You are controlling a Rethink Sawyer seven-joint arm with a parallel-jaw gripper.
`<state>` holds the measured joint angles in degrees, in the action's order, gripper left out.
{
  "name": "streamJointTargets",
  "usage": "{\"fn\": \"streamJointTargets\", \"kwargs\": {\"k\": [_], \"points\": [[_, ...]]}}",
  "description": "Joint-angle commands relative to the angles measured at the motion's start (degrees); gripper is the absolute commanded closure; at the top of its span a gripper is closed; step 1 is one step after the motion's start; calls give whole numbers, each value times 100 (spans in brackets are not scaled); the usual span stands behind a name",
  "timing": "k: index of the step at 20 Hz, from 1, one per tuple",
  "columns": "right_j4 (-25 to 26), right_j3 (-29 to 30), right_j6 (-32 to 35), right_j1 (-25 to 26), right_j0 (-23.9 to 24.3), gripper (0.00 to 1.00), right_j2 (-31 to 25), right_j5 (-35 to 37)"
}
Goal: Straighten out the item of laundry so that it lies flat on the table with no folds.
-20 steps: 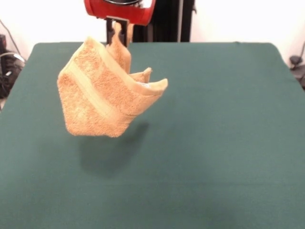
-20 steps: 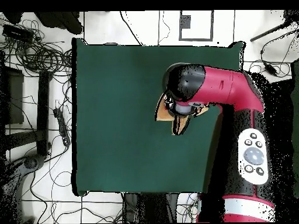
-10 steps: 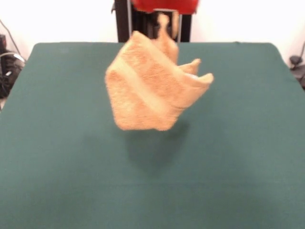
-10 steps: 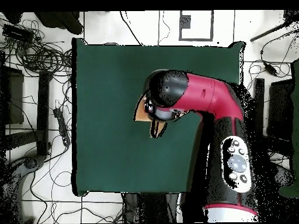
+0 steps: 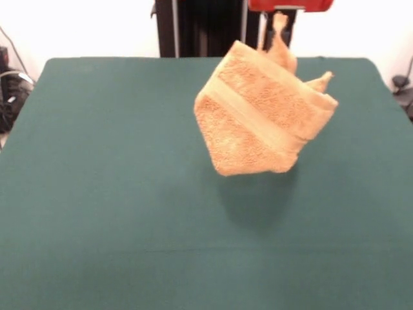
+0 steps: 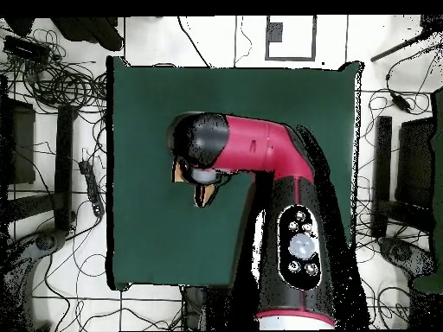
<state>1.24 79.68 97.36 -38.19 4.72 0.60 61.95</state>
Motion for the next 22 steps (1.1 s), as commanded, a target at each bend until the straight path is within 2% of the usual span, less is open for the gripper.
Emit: {"fn": "streamJointTargets", "kwargs": {"k": [1, 6, 11, 15, 22], "points": [[140, 573, 1366, 187, -291, 100, 183, -325], [335, 271, 1306, 284, -318, 100, 355, -349], [399, -269, 744, 584, 69, 100, 291, -21], [608, -526, 496, 686, 184, 100, 242, 8], [949, -1456, 175, 1086, 405, 100, 120, 577]]}}
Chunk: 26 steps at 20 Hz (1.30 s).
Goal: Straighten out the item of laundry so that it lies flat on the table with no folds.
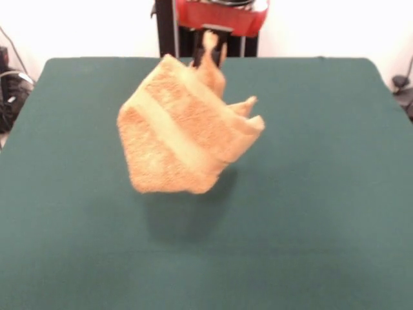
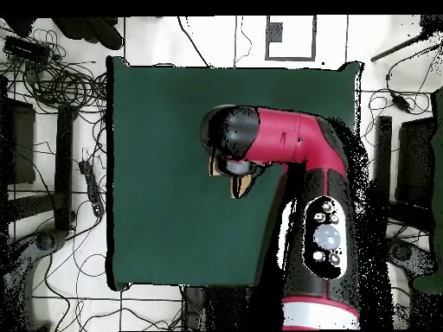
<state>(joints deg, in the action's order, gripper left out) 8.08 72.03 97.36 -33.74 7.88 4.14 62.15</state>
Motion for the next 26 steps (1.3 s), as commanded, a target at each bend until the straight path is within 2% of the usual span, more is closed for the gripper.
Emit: {"fn": "streamJointTargets", "kwargs": {"k": [1, 5, 26], "points": [[313, -802, 117, 691, 115, 100, -254, 584], [375, -1163, 60, 887, 227, 100, -334, 794], [425, -1109, -132, 962, 350, 100, -395, 725]]}}
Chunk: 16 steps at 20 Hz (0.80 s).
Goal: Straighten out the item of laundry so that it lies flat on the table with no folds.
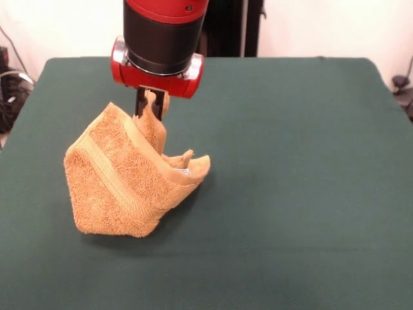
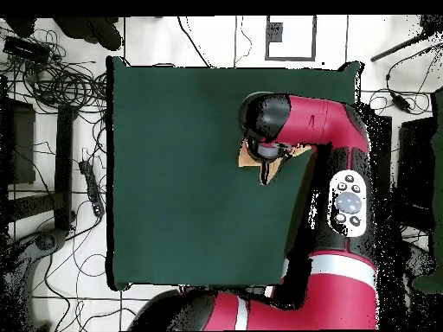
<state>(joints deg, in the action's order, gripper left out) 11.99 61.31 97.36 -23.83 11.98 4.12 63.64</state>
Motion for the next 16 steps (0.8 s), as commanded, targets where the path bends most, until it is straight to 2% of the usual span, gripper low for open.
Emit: {"fn": "streamJointTargets", "kwargs": {"k": [1, 9, 16], "points": [[38, -47, -140, -14, -55, 100, -396, 577], [125, -302, -274, 236, -4, 100, -420, 686], [257, -1079, -631, 691, 37, 100, -475, 1044]]}}
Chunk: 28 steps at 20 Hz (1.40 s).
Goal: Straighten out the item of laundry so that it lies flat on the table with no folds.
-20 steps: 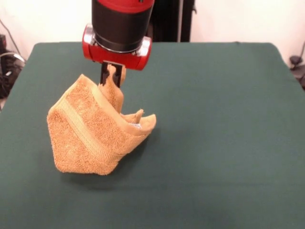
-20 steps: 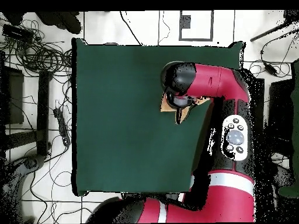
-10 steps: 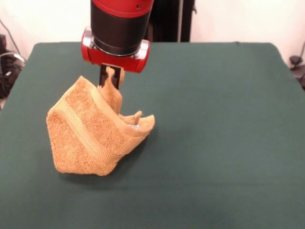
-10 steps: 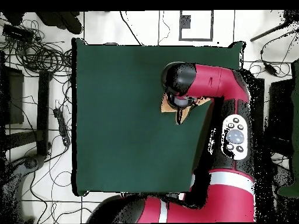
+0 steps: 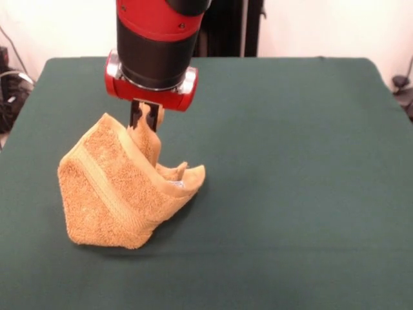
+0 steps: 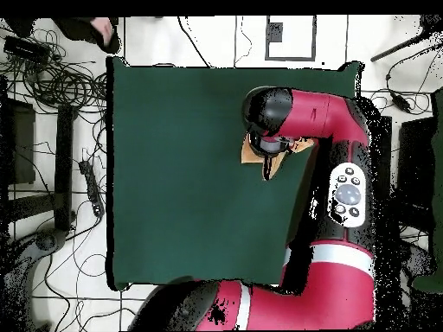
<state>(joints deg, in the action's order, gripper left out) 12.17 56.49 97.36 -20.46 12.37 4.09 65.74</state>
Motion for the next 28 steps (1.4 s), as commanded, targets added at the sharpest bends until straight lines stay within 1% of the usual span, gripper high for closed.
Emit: {"fn": "streamJointTargets", "kwargs": {"k": [1, 3, 6, 10, 15, 16, 17, 20, 21, 23, 24, 26, 27, 28], "points": [[253, -732, -694, 426, 12, 100, -484, 918], [295, -1100, -835, 614, 33, 100, -509, 1105], [334, -1482, -1010, 809, 70, 100, -551, 1301], [336, -1604, -1024, 869, 59, 100, -518, 1389], [305, -1194, -975, 664, 52, 100, -436, 1130], [304, -976, -962, 549, 48, 100, -411, 981], [310, -902, -963, 510, 42, 100, -402, 927], [354, -400, -1027, 250, 20, 100, -362, 579], [379, -165, -1046, 139, 18, 100, -342, 412], [435, 44, -1143, 33, 15, 100, -339, 254], [478, 29, -1219, 35, 4, 100, -345, 261], [519, 481, -1190, -189, -8, 100, -296, 58], [592, 712, -1159, -309, 4, 0, -313, -23], [623, 846, -1177, -369, 14, 0, -305, -107]]}}
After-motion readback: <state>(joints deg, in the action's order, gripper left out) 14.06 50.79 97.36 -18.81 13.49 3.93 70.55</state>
